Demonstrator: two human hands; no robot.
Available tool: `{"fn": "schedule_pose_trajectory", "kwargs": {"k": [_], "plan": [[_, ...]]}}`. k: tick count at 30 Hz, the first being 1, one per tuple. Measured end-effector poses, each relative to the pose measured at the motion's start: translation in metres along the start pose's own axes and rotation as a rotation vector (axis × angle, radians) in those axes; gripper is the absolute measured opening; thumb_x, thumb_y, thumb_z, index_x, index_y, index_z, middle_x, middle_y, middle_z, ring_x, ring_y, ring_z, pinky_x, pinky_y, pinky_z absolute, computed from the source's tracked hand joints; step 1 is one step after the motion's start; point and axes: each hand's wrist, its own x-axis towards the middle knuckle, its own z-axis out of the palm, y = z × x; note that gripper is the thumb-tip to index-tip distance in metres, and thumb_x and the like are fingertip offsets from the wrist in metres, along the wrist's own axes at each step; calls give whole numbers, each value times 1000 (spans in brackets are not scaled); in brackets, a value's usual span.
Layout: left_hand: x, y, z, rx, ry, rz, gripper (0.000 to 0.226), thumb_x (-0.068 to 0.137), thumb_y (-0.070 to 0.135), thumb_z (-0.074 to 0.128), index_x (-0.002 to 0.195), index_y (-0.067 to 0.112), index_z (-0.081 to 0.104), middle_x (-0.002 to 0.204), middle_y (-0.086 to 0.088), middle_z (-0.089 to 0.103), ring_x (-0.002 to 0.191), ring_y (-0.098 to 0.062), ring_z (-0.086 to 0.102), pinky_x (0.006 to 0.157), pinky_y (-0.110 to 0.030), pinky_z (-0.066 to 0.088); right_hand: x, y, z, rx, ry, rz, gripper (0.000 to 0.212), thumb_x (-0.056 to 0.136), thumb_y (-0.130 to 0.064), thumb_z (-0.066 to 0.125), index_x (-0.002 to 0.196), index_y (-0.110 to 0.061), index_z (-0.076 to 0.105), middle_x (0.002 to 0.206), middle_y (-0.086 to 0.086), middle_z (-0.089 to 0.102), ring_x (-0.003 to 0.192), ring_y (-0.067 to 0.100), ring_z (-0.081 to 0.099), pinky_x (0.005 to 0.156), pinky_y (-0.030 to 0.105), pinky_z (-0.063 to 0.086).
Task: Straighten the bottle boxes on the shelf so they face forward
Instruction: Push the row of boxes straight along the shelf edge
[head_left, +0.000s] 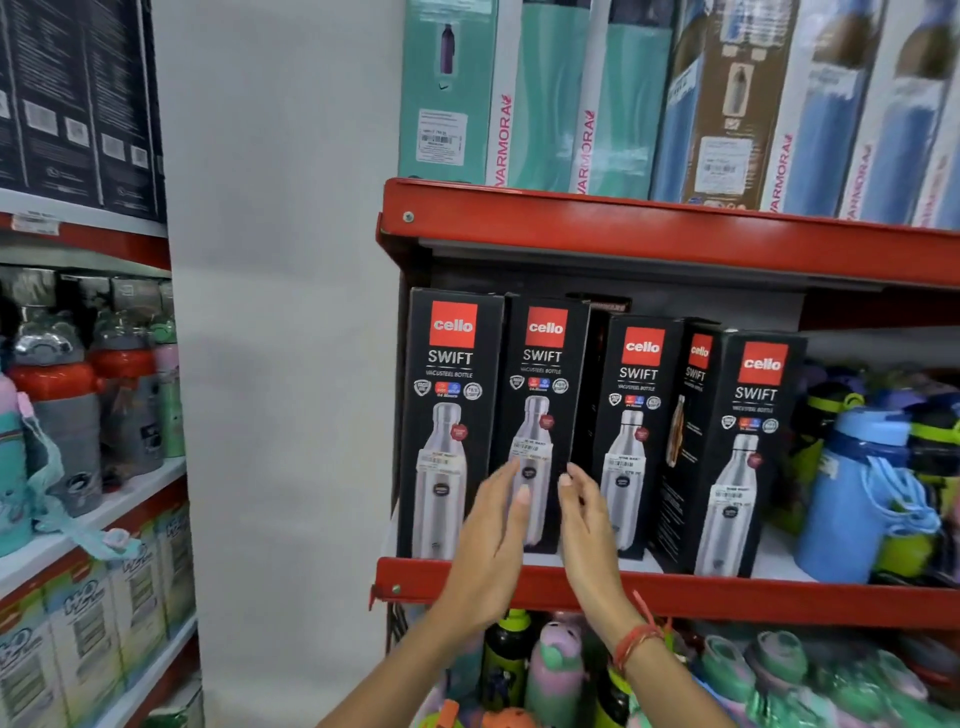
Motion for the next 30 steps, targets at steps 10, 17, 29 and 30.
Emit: {"fn": "schedule_pose_trajectory", "kwargs": {"k": [10, 17, 29, 30], "plan": [[29, -12, 56, -40, 204, -386, 84, 76, 77, 4, 150, 38, -4, 160, 4, 18, 145, -27, 25, 116, -48, 19, 22, 13, -20, -31, -314, 178, 65, 91, -64, 22, 149, -43, 3, 159, -13, 9, 146, 15, 11, 118, 42, 8], [18, -10, 46, -26, 235, -421, 72, 83, 72, 3, 147, 44, 17, 155, 5, 31, 142, -23, 30, 115, -42, 21, 13, 11, -35, -144, -371, 134, 65, 88, -69, 19, 147, -48, 1, 157, -16, 16, 145, 17, 17, 115, 40, 13], [-11, 12, 32, 76, 190, -397, 65, 87, 64, 4, 144, 44, 27, 109, 2, 68, 77, 3, 47, 93, -32, 37, -10, 3, -57, -196, -391, 106, 62, 91, -64, 22, 147, -46, 4, 155, -14, 24, 144, 15, 21, 115, 38, 16], [-12, 12, 32, 93, 197, -381, 63, 89, 62, 6, 144, 41, 29, 95, 8, 66, 76, 5, 49, 87, -26, 40, -10, 3, -59, -184, -387, 105, 62, 90, -65, 23, 147, -47, 7, 154, -15, 25, 144, 15, 22, 115, 38, 17]]}}
